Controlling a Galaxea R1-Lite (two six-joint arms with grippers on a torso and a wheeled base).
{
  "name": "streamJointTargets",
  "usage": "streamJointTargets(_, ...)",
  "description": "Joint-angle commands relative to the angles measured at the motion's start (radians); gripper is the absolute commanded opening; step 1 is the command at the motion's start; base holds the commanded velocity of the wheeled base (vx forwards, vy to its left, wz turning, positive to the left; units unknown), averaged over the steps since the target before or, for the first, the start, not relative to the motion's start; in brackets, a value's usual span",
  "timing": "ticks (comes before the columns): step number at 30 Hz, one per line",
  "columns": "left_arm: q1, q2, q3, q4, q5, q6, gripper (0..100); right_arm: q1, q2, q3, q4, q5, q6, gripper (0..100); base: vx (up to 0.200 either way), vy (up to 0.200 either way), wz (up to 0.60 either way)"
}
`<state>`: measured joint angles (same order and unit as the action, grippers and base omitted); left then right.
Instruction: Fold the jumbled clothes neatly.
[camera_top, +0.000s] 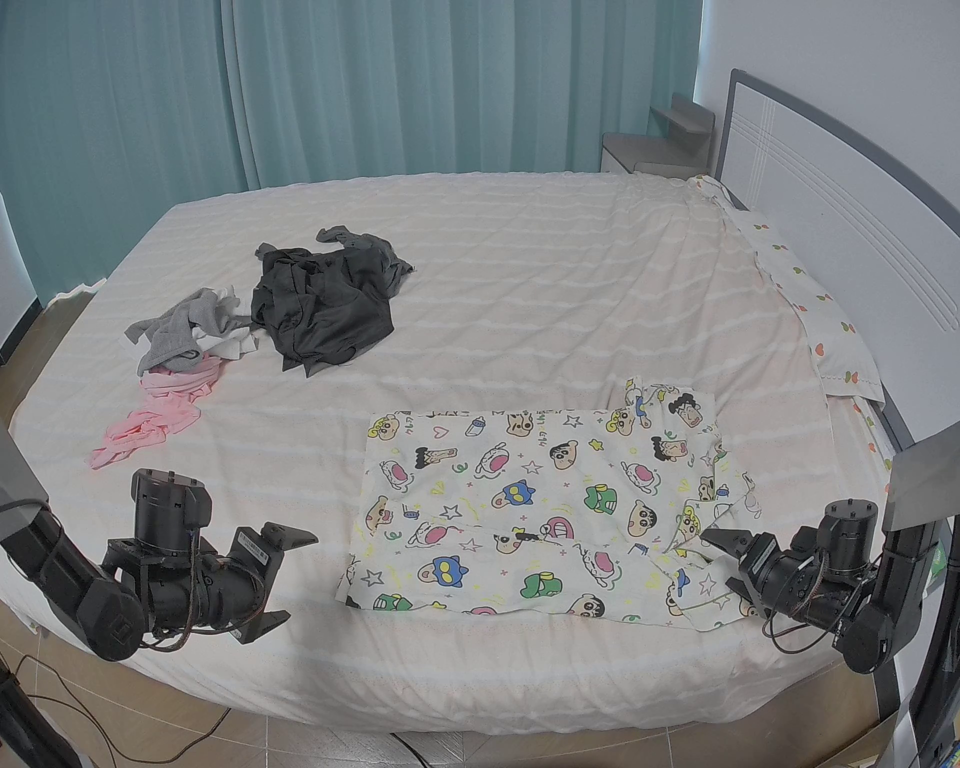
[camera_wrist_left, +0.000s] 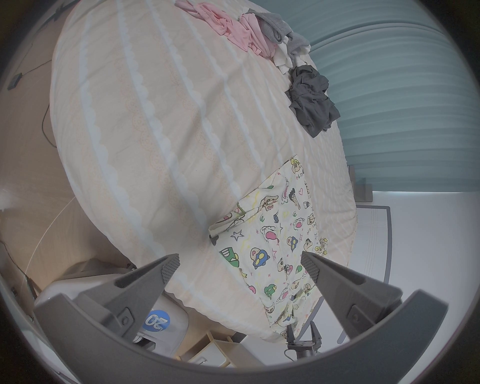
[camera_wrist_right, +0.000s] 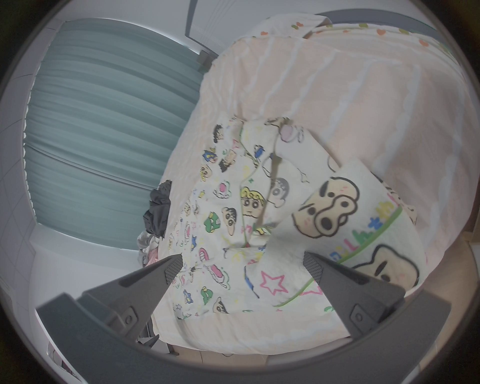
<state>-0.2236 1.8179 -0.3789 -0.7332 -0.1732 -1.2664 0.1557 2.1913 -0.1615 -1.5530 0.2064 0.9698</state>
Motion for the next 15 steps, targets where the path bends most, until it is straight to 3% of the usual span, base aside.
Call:
streamJointTargets(1, -0.006, -0.009, 0.011, 0.0, 0.004, 0.005, 100, -0.008, 0.065, -0.016, -0.016, 0.001, 0.012, 100, 0.0, 0.0, 0.0)
streamJointTargets(4, -0.036, -0.023, 0.045, -0.038, 0.006, 0.012, 100, -0.002, 0.013, -0.015, -0.016, 0.001, 0.052, 100, 0.0, 0.0, 0.0)
streamJointTargets(11, -0.08, -0.049, 0.164, -0.255, 0.003, 0.059, 100, 0.03, -0.179, 0.008, -0.015, -0.008, 0.052, 100, 0.0, 0.0, 0.0)
streamJointTargets(15, -0.08, -0.074, 0.184, -0.299, 0.017, 0.053, 100, 0.03, -0.301, 0.046, -0.013, 0.002, 0.061, 100, 0.0, 0.0, 0.0)
